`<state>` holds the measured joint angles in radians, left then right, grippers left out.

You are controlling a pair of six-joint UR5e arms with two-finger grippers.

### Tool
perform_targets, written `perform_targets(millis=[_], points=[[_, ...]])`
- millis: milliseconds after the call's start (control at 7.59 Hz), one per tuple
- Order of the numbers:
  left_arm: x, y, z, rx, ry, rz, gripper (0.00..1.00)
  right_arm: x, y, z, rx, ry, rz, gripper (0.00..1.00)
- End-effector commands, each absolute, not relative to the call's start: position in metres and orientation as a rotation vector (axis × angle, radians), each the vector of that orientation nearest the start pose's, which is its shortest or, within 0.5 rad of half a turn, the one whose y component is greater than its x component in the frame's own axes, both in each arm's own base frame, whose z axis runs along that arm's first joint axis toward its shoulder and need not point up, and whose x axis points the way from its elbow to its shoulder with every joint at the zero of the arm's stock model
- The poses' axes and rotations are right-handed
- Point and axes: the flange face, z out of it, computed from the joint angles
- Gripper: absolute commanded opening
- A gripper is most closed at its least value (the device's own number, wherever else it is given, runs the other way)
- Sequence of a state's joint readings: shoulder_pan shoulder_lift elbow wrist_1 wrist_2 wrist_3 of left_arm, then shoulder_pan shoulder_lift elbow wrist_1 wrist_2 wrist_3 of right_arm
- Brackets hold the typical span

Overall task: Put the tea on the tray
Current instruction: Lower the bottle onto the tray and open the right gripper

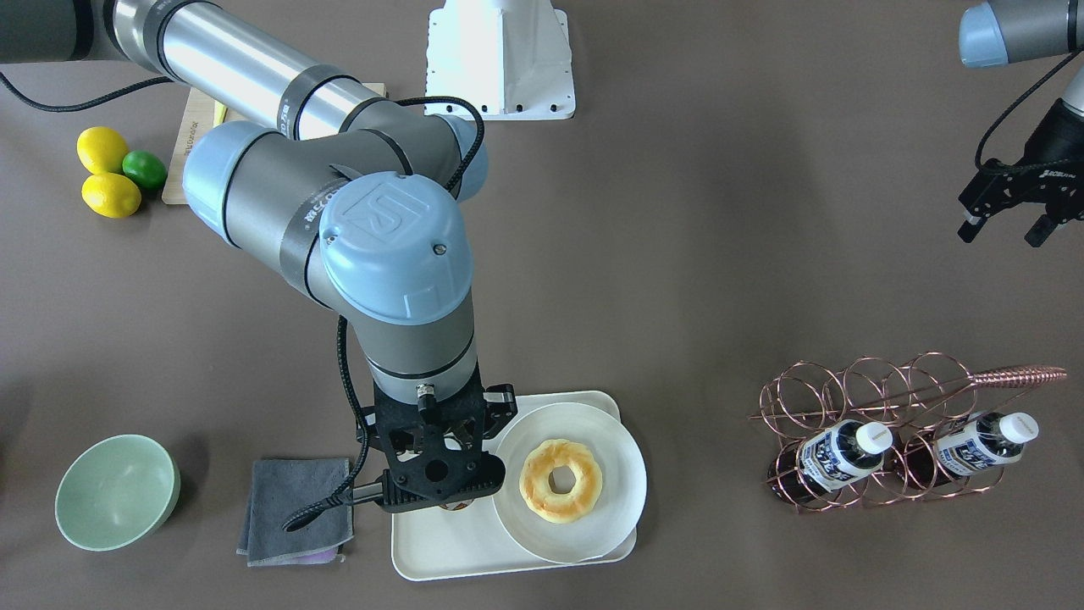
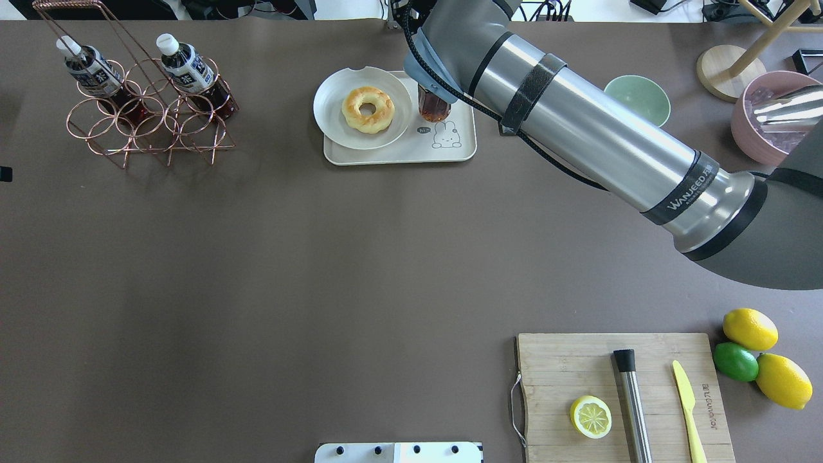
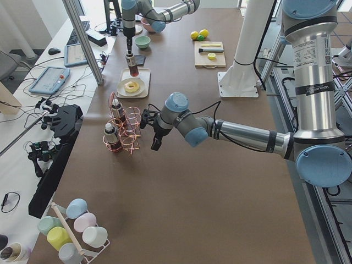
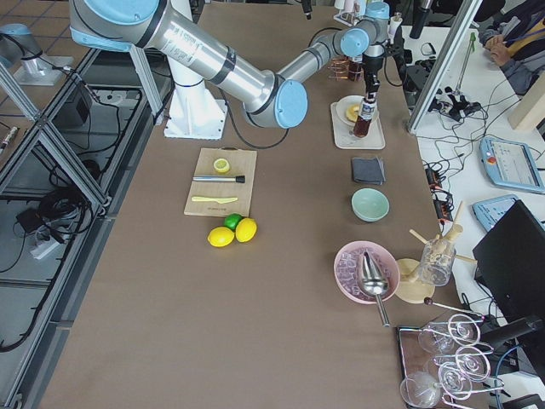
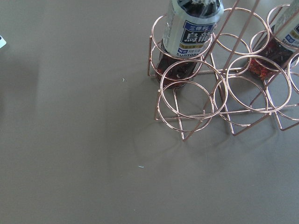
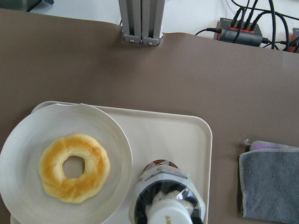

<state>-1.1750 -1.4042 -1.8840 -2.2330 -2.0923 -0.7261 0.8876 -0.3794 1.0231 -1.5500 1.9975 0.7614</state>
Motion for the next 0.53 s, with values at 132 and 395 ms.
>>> perform_targets(millis=[132, 395], points=[[0.0921, -0.4392, 0.51, 0.411, 0.838, -0.096, 0.98, -0.4609, -0.709, 0.1157, 0.213, -0.729, -0.078, 0.0], [0.092, -0.439, 0.5084, 0.413, 0.84, -0.097, 0.98, -0.4564, -0.7074, 0.1225, 0.215, -0.732, -0.074, 0.0]])
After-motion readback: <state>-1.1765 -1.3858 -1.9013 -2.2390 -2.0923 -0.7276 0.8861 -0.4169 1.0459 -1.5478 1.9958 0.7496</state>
